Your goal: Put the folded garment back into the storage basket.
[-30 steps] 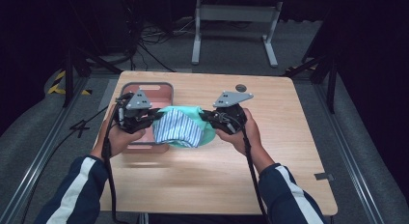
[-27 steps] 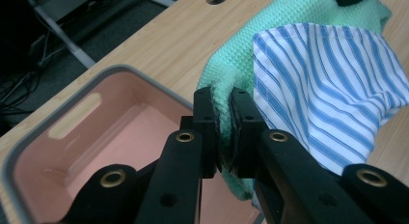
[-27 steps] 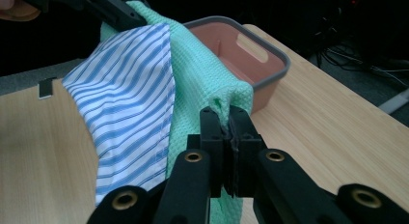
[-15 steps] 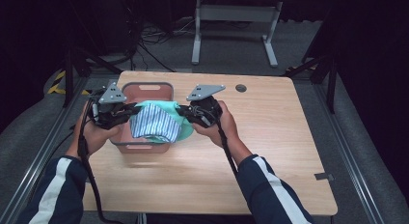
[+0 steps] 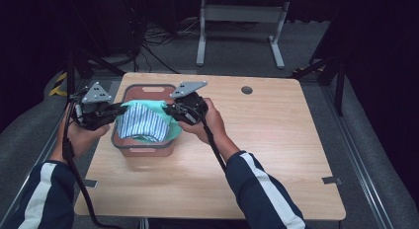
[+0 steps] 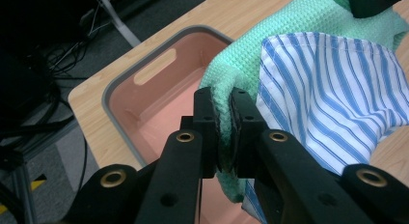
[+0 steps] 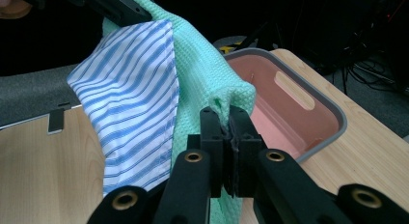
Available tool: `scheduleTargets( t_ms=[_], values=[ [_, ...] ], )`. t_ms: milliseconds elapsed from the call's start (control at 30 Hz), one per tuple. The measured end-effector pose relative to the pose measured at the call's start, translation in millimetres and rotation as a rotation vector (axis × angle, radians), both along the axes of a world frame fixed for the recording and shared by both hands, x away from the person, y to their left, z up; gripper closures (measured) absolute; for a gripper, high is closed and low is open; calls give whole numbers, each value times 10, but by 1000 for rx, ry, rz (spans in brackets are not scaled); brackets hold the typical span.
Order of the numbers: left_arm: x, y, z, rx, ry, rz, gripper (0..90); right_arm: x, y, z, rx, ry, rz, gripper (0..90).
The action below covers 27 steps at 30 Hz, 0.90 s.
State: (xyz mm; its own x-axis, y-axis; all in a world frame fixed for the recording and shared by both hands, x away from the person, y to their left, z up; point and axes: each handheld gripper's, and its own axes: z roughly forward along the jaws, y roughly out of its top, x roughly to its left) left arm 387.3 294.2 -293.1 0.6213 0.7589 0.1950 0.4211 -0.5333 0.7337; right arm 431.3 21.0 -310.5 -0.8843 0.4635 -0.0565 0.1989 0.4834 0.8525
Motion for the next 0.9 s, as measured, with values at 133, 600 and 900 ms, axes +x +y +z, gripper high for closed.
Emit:
scheduleTargets(
  t_ms=[133,600,900],
  values=[
    [25,66,-31,1,6,24,835,47,111,-33,-10,8,6,873],
    [215,183,-270,5,37,72,834,213,360,-279,-63,48,-2,872],
    [373,132,-525,38,76,89,832,326,396,-418,-95,74,-26,871]
  ],
)
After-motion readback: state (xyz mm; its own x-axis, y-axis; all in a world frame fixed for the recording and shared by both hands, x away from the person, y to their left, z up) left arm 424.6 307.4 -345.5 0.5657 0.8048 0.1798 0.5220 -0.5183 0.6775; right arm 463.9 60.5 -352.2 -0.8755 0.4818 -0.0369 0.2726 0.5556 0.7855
